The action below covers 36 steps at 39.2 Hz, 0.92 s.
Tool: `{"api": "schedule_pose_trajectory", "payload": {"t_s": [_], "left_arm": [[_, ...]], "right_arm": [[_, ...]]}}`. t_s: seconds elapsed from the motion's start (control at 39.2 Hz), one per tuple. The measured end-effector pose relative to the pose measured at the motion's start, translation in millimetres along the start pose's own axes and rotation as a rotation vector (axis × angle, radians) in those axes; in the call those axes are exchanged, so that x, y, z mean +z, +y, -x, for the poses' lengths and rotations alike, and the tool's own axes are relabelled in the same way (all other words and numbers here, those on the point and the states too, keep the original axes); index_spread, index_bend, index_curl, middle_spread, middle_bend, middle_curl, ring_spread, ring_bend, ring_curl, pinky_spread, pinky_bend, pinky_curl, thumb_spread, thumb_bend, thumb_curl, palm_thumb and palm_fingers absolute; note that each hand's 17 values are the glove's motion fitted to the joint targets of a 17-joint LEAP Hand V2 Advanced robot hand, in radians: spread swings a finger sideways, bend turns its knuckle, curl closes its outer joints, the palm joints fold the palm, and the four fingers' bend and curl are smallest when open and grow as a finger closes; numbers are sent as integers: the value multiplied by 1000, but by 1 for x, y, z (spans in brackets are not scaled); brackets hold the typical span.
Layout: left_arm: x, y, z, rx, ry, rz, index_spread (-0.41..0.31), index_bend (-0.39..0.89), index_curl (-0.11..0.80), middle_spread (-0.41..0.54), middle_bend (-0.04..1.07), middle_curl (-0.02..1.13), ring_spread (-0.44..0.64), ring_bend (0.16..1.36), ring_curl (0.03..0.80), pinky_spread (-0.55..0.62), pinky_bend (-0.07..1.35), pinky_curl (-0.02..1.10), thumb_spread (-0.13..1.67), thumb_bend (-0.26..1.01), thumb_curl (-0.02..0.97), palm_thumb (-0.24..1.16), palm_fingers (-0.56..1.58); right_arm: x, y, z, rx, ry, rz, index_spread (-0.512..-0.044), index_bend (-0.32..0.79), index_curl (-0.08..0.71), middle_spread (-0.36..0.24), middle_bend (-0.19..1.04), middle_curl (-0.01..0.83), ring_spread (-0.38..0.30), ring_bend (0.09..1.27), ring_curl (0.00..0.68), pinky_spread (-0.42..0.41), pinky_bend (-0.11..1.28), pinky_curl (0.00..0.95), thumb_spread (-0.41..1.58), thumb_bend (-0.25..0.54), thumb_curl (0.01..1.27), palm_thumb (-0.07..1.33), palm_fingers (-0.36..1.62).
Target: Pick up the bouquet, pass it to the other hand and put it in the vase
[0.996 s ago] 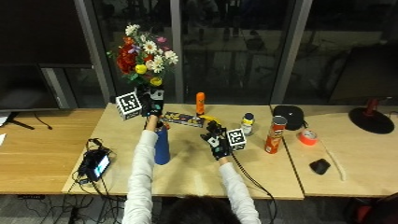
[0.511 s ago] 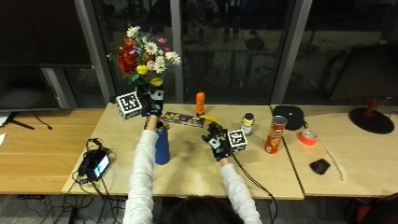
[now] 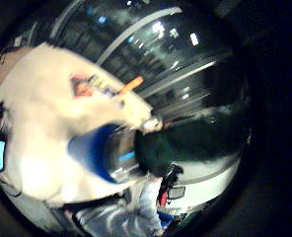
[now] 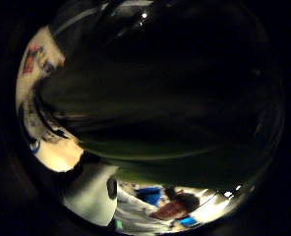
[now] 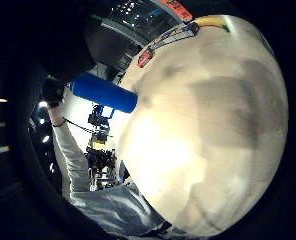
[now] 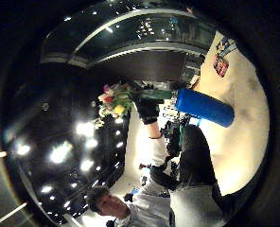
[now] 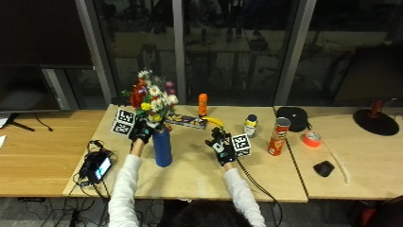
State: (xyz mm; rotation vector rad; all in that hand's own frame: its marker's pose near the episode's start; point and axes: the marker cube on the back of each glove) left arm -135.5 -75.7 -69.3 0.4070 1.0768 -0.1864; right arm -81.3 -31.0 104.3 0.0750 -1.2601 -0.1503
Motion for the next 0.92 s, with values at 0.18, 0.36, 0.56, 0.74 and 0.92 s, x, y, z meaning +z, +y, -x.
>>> {"api": "schedule_pose_trajectory", "payload": {"t_s": [0.18, 0.36, 0.56, 0.74, 0.92], "left_arm": [[-5, 52, 106, -261, -288, 337, 24, 3, 410, 192, 216, 407, 225, 500, 372, 271, 383, 367, 719, -61, 592, 413, -306], [-1, 93, 93, -256, -249, 309, 87, 43, 317, 340, 173, 325, 390, 479, 312, 415, 338, 316, 804, -19, 538, 506, -207], [5, 83, 117, -149, -173, 298, 107, 58, 249, 394, 181, 314, 464, 494, 302, 477, 321, 305, 850, -26, 487, 541, -173], [3, 82, 121, -110, -163, 273, 106, 73, 209, 403, 188, 313, 486, 504, 299, 491, 301, 301, 870, -31, 453, 556, -144], [2, 86, 115, -94, -132, 277, 104, 84, 187, 399, 194, 317, 492, 517, 297, 490, 280, 299, 881, -30, 430, 567, -112]], "right_arm": [[2, -1, -13, -99, -47, 22, -355, 137, 207, -35, 187, 332, -39, 489, 312, 207, 499, 343, 994, -22, 540, 771, 290], [5, 2, -43, -34, 28, 27, -350, 133, 215, -35, 191, 330, -37, 477, 308, 209, 488, 342, 993, -20, 545, 780, 298], [13, 10, -61, 54, -103, 54, -346, 132, 221, -35, 188, 328, -37, 468, 304, 210, 478, 343, 993, -21, 548, 784, 305], [17, 12, -93, 91, -10, -22, -329, 140, 228, -30, 204, 335, -30, 476, 306, 205, 435, 332, 991, -16, 554, 801, 358], [16, 9, -94, -7, 112, -36, -317, 133, 235, -24, 195, 340, -24, 478, 308, 195, 413, 334, 993, -17, 562, 820, 368]]}}
